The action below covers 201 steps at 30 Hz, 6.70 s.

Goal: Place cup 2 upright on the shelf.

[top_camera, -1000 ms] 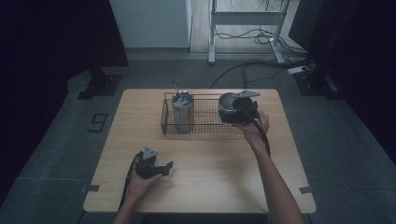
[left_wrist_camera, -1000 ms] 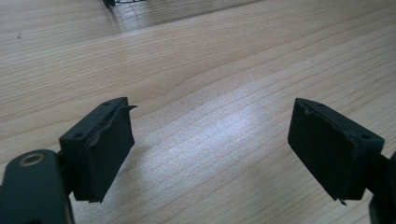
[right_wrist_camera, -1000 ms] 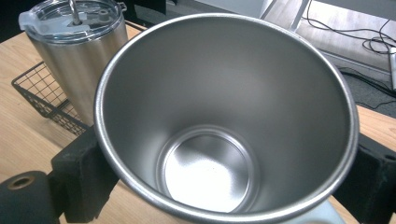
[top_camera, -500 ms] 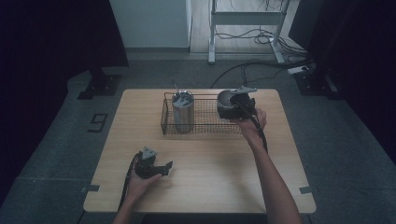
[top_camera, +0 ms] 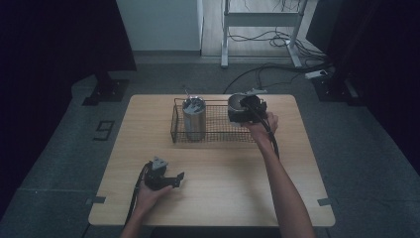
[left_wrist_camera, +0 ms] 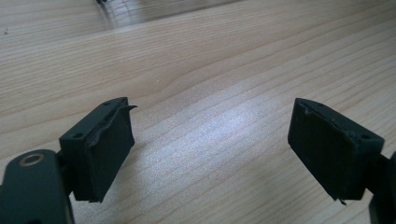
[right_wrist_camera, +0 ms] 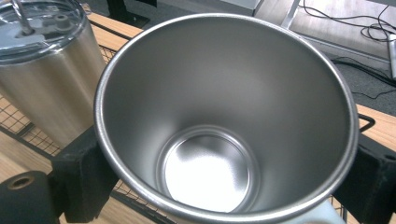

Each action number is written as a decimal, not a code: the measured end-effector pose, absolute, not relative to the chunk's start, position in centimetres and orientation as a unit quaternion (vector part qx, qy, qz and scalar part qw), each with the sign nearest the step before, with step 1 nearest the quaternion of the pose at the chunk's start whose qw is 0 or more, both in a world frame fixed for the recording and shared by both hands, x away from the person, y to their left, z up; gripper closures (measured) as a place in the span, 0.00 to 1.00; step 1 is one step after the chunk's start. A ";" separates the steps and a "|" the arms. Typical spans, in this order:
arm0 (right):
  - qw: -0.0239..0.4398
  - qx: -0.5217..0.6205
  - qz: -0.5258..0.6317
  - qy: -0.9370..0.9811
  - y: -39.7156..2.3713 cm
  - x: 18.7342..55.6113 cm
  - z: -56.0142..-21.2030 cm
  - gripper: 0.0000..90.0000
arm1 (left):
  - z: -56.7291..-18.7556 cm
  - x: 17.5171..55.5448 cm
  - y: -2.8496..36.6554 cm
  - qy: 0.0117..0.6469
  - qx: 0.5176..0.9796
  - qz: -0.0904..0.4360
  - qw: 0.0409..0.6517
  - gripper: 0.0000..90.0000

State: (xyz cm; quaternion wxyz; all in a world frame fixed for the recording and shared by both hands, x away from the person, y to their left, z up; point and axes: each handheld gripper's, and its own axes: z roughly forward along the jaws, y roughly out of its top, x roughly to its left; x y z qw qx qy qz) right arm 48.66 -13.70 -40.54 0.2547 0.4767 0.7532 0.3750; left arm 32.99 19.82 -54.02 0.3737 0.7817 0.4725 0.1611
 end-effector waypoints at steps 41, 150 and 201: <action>0.238 0.495 0.343 0.762 -14.3 52.0 -44.4 0.09 | -54.3 33.0 19.7 0.471 0.784 0.155 0.372 0.16; 0.233 0.490 0.359 0.759 -16.5 48.4 -44.8 0.00 | -54.6 32.7 20.3 0.480 0.783 0.143 0.368 0.16; 0.230 0.479 0.440 0.724 -21.3 34.7 -50.3 0.14 | -54.6 32.4 19.7 0.471 0.794 0.151 0.352 0.16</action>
